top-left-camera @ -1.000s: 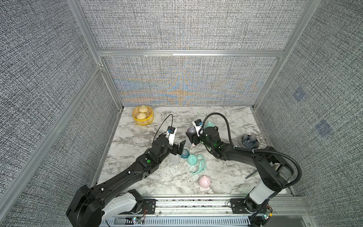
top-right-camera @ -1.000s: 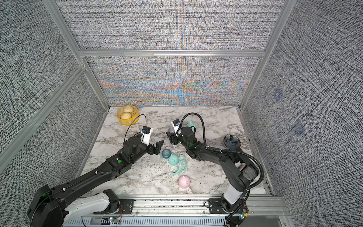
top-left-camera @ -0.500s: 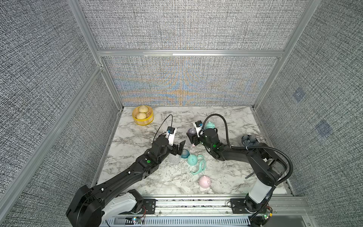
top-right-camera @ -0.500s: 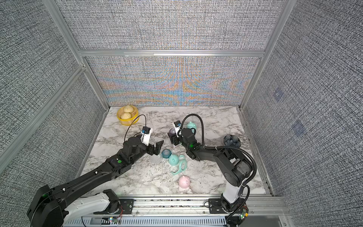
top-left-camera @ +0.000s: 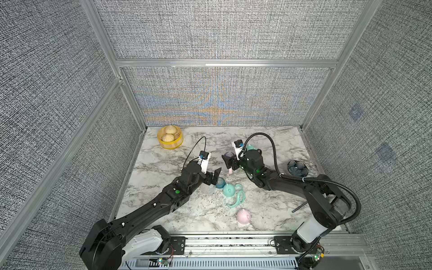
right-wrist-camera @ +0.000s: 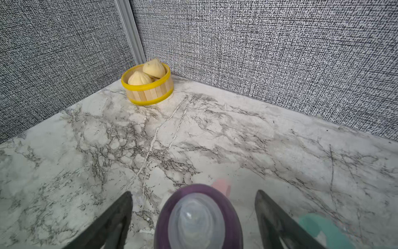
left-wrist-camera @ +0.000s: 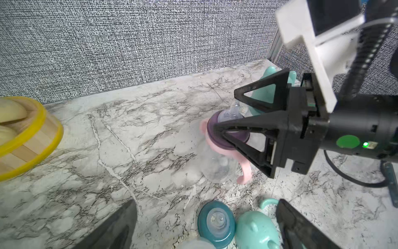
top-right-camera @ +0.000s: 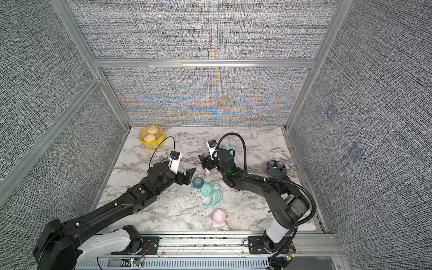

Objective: Assemble the baby bottles
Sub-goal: Place the baby bottle at the center of the board, then pick up the lid from the center of the board.

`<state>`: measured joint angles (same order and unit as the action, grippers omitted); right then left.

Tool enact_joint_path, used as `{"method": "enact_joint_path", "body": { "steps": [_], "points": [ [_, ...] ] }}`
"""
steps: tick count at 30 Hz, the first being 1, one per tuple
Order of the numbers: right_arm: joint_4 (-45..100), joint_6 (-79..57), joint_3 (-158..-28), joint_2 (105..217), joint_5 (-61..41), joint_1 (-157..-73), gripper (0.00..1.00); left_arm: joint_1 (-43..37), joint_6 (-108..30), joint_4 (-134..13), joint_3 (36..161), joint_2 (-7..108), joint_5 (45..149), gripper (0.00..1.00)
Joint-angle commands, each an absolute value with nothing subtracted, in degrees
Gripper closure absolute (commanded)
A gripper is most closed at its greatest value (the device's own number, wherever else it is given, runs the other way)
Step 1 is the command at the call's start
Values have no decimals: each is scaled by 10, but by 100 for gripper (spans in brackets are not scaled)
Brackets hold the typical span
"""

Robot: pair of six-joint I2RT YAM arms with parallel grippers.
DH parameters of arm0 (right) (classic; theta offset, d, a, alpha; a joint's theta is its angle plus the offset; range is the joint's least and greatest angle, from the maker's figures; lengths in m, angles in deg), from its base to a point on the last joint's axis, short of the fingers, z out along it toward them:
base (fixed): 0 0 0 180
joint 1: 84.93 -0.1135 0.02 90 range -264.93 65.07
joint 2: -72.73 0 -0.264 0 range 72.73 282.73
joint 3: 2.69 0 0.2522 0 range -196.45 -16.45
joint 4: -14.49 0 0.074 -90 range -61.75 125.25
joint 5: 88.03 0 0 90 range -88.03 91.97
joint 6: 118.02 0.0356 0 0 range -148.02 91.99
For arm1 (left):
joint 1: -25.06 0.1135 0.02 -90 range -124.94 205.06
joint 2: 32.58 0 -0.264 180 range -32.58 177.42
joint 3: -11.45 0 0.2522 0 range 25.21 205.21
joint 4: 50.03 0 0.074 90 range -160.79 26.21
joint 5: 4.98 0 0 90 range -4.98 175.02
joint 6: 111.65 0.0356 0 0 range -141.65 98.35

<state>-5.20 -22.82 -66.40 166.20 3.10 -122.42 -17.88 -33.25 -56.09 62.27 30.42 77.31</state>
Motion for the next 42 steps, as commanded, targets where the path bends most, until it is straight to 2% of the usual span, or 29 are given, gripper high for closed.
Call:
{"method": "enact_joint_path", "body": {
  "steps": [1,15,24,33,42],
  "points": [
    [2,-229,-672,1632,36,-1226,11,-177,-332,-551,629,307,774,0],
    [483,-159,-724,1396,28,-1256,12,-152,-324,-577,652,323,813,0],
    [770,-113,-805,1353,5,-1314,12,-145,-317,-582,667,322,820,0],
    [869,-93,-801,1411,2,-1413,12,-142,-313,-593,675,319,830,0],
    [803,-63,-715,1454,-3,-1464,15,-139,-313,-611,668,292,828,0]
  ]
}}
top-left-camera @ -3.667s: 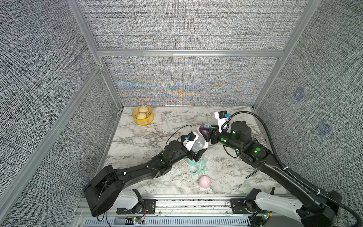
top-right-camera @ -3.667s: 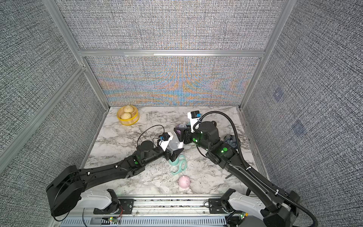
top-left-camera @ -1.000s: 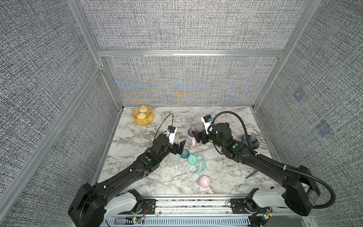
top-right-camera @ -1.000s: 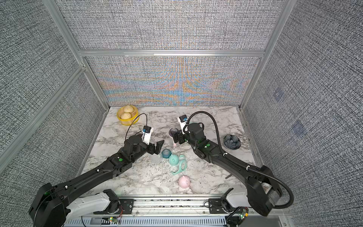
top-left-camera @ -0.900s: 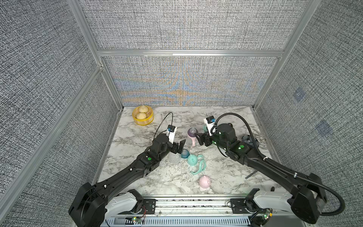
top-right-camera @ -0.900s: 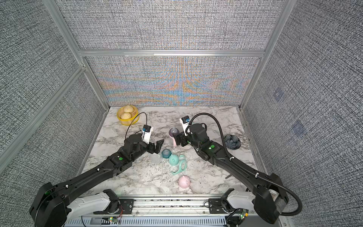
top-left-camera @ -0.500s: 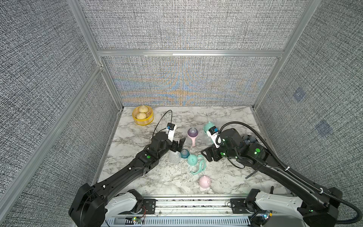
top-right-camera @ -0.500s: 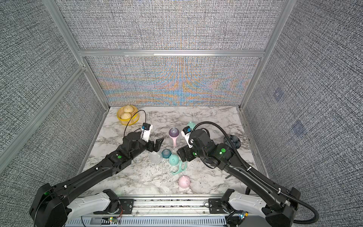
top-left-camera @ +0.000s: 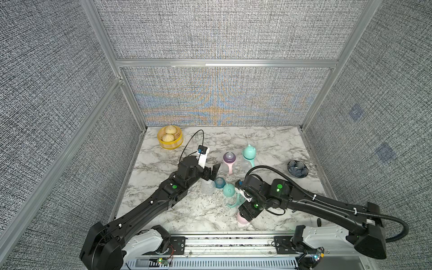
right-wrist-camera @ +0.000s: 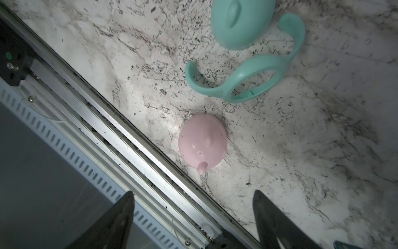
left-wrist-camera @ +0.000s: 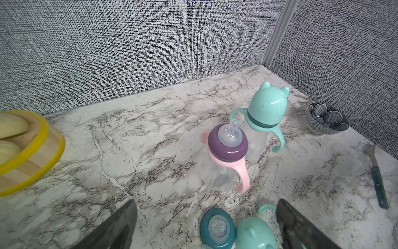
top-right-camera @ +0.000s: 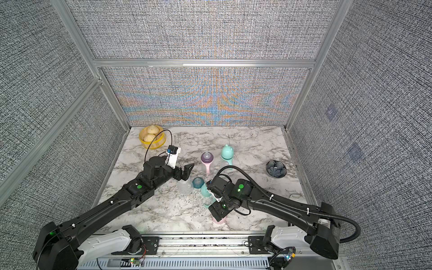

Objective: Assemble the baby bottles
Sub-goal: Pick up the lid from the center of the board.

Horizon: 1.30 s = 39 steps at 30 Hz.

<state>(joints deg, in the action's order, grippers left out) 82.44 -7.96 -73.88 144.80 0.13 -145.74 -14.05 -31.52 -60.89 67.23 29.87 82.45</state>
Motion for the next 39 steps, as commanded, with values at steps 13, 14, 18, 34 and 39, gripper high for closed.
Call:
{"method": "enact_joint_path", "body": {
  "steps": [13,14,18,34,39],
  "points": [
    [665,-38,-639,1509,7,-1473,19,-139,-311,-610,666,295,830,0],
    [657,-36,-636,1515,6,-1473,19,-139,-310,-610,667,294,830,0],
    [638,-32,-630,1536,9,-1474,20,-138,-309,-608,667,294,826,0],
    [627,-16,-622,1575,37,-1493,21,-137,-308,-605,663,297,824,0],
    [623,-13,-622,1589,46,-1499,21,-137,-306,-606,663,295,822,0]
  ]
}}
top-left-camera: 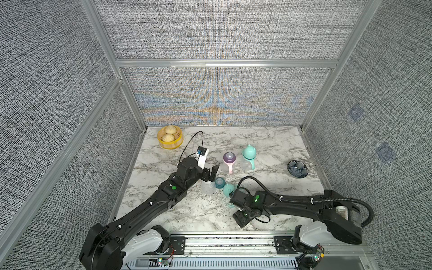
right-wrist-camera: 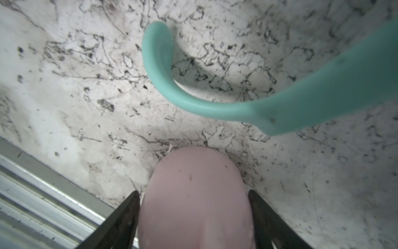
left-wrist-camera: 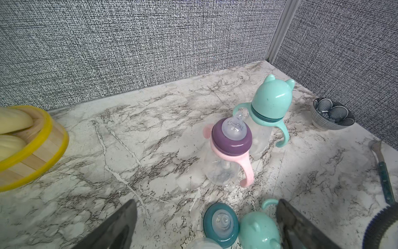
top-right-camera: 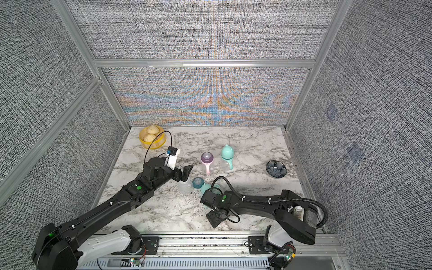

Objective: Assemble the baby bottles
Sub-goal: Pick up the lid from the center of the board.

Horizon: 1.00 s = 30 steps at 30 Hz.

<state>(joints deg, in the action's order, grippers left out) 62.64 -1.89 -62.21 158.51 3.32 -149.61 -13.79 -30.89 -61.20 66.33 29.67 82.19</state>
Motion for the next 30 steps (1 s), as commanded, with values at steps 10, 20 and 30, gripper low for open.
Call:
{"method": "enact_joint_path", "body": {
  "steps": [10,20,30],
  "points": [
    [616,-10,-618,1598,50,-1501,25,-137,-307,-607,662,293,822,0],
    [670,-18,-651,1563,57,-1501,26,-138,-305,-607,661,294,817,0],
    [705,-37,-682,1525,68,-1478,27,-136,-306,-603,658,297,818,0]
  ]
}}
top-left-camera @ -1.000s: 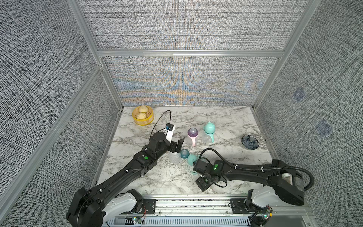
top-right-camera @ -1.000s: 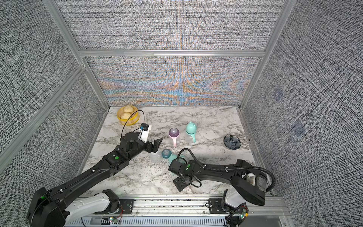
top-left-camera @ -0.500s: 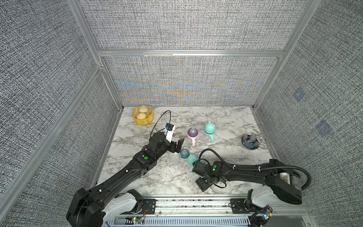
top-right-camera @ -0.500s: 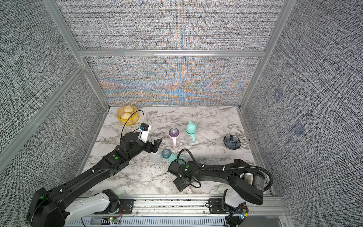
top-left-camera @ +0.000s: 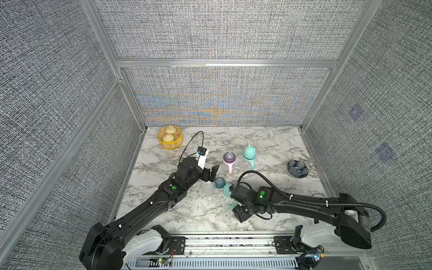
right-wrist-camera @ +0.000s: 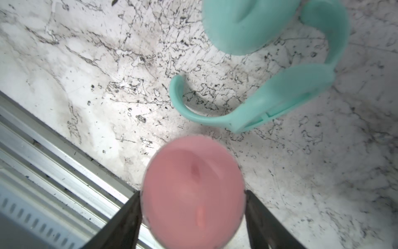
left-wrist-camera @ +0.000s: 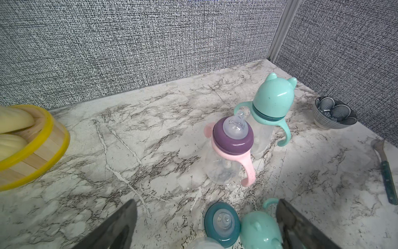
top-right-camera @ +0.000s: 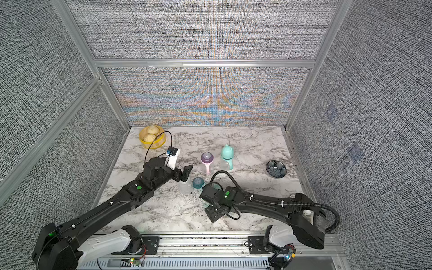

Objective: Assemble the baby bottles
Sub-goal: Pick up the lid from the center of the board.

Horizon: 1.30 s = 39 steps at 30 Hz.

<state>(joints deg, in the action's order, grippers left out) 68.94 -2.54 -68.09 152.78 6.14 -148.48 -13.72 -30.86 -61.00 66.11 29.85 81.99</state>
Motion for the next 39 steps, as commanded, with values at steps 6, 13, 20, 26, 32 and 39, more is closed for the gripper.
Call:
{"method": "enact_joint_path", "body": {
  "steps": [6,13,20,26,32,39],
  "points": [
    [688,-49,-679,1540,65,-1463,27,-134,-304,-606,659,295,815,0],
    [678,-54,-671,1558,60,-1460,27,-134,-305,-603,660,297,817,0],
    [644,-38,-646,1574,50,-1463,27,-133,-303,-605,661,300,818,0],
    [610,-17,-613,1563,62,-1475,27,-133,-303,-603,662,303,819,0],
    [565,1,-573,1551,80,-1478,26,-133,-305,-601,662,307,822,0],
    [547,11,-542,1538,87,-1478,25,-133,-306,-601,659,305,821,0]
  ]
}}
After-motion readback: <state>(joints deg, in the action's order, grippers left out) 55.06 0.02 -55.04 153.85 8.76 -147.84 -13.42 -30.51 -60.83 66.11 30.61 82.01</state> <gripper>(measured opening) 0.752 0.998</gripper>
